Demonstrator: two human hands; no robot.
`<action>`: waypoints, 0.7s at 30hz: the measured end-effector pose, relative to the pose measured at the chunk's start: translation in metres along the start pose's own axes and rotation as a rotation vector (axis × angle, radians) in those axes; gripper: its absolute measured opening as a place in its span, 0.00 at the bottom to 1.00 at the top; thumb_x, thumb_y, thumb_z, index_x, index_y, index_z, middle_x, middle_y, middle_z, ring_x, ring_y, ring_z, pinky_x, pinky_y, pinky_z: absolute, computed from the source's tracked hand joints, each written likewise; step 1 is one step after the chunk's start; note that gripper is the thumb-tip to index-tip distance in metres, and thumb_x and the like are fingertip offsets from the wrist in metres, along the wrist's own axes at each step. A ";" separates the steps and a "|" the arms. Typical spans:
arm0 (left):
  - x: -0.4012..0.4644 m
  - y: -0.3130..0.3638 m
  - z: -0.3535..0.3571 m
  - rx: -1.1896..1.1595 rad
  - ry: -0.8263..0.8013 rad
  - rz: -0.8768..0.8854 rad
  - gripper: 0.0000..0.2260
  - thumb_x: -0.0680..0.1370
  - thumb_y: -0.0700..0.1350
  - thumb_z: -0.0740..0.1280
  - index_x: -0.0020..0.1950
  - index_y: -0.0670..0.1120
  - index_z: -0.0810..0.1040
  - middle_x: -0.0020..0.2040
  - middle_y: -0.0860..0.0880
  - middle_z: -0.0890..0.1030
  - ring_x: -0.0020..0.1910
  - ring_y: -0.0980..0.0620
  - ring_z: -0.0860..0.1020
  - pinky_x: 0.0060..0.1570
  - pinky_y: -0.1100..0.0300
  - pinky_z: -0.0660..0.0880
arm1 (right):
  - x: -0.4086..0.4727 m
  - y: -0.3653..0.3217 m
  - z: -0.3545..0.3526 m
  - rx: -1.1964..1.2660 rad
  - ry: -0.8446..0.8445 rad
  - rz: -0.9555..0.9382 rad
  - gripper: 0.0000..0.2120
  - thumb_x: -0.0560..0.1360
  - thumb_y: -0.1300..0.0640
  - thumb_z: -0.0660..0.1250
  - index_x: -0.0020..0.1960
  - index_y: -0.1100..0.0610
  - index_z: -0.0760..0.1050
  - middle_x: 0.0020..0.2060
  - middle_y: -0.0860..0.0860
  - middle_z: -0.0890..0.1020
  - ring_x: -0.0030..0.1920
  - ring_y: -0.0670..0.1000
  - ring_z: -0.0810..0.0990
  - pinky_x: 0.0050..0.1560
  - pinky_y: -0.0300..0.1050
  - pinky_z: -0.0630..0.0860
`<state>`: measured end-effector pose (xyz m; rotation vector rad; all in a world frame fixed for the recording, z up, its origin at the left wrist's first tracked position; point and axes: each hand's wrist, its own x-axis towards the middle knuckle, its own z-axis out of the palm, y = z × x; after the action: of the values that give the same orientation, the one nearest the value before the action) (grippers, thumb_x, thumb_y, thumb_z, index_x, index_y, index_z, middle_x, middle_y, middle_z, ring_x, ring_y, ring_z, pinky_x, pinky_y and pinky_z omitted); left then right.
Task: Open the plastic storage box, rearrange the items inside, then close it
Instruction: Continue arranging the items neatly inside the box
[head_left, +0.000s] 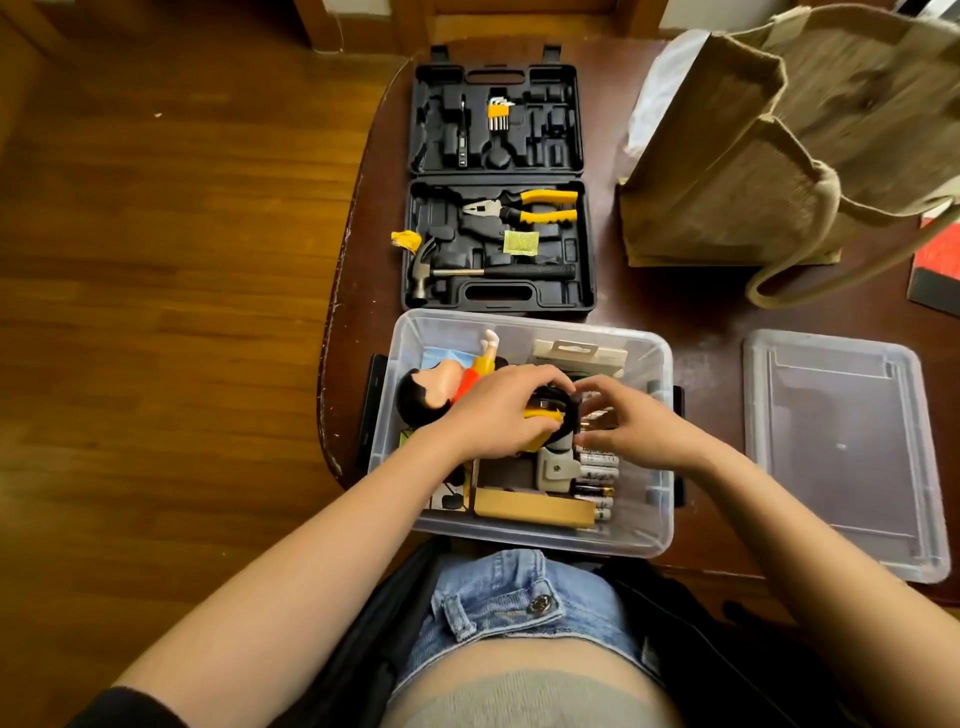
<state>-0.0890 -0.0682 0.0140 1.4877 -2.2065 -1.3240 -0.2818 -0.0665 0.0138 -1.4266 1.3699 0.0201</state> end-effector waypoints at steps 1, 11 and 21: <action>0.000 0.001 0.000 -0.036 0.007 -0.010 0.18 0.75 0.45 0.70 0.64 0.54 0.73 0.62 0.53 0.77 0.61 0.53 0.73 0.61 0.52 0.71 | -0.004 -0.003 0.000 0.100 -0.033 -0.045 0.27 0.71 0.58 0.72 0.68 0.51 0.66 0.58 0.48 0.76 0.58 0.48 0.76 0.60 0.47 0.75; -0.003 0.011 0.011 -0.305 -0.018 -0.071 0.17 0.75 0.44 0.70 0.63 0.50 0.74 0.57 0.51 0.77 0.58 0.55 0.75 0.61 0.55 0.72 | -0.005 -0.004 -0.004 -0.101 -0.006 -0.157 0.29 0.66 0.46 0.75 0.64 0.52 0.71 0.56 0.46 0.79 0.56 0.47 0.77 0.58 0.49 0.74; -0.020 -0.014 -0.029 0.280 0.211 -0.190 0.17 0.77 0.55 0.65 0.64 0.53 0.72 0.62 0.52 0.71 0.64 0.51 0.67 0.63 0.54 0.65 | -0.012 -0.002 0.019 -0.929 -0.073 0.004 0.11 0.74 0.54 0.62 0.54 0.52 0.78 0.50 0.51 0.81 0.50 0.55 0.79 0.41 0.44 0.74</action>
<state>-0.0537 -0.0695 0.0271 1.8799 -2.2274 -0.8773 -0.2723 -0.0460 0.0149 -2.1415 1.3542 0.7901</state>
